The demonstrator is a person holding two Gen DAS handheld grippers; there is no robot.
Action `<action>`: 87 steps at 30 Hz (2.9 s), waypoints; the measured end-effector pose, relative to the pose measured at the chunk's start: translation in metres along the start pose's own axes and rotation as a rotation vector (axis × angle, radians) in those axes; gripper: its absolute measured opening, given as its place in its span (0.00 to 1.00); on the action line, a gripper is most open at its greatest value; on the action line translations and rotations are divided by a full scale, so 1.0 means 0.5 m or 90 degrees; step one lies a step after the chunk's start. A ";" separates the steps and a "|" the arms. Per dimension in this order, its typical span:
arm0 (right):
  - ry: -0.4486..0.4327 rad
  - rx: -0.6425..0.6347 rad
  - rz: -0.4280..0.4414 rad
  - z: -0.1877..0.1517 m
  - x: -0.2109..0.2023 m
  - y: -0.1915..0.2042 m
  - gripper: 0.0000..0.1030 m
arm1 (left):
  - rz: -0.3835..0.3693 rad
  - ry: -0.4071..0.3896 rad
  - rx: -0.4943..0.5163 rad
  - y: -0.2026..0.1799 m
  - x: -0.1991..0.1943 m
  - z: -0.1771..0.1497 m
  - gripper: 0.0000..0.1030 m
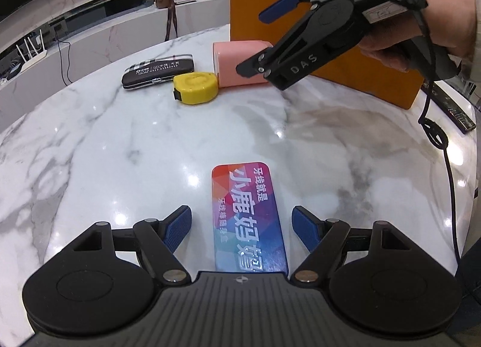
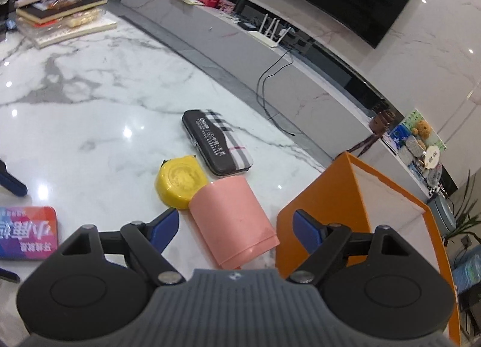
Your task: Organize rigid objects
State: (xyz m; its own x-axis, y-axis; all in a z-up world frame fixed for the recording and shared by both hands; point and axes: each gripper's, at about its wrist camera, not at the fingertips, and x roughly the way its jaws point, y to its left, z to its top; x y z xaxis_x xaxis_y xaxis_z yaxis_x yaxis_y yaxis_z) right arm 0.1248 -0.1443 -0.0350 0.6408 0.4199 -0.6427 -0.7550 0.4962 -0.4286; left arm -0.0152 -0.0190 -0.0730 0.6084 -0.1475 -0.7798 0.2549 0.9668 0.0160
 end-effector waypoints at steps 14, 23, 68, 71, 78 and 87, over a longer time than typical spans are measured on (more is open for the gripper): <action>0.048 0.001 -0.002 0.003 0.079 0.004 0.72 | -0.011 -0.025 -0.003 0.027 -0.006 0.004 0.53; 0.106 0.067 0.041 0.011 0.055 -0.001 0.67 | -0.010 -0.034 -0.003 0.054 0.001 0.007 0.51; 0.072 0.229 0.101 0.023 -0.031 -0.001 0.55 | 0.056 -0.102 -0.083 0.085 -0.038 0.047 0.49; 0.048 0.251 0.091 0.035 -0.054 -0.021 0.55 | 0.058 -0.109 -0.083 0.078 -0.048 0.061 0.49; 0.000 0.286 0.080 0.049 -0.108 -0.056 0.55 | 0.054 -0.105 -0.075 0.059 -0.073 0.081 0.49; -0.055 0.359 0.045 0.025 -0.174 -0.141 0.55 | 0.058 -0.109 -0.034 0.025 -0.088 0.157 0.49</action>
State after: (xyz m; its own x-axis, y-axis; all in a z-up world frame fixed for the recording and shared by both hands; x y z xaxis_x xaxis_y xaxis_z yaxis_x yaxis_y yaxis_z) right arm 0.1241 -0.2062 0.0592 0.6182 0.5159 -0.5931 -0.6210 0.7831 0.0339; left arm 0.0204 -0.0171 0.0106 0.7470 -0.0873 -0.6591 0.1557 0.9868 0.0457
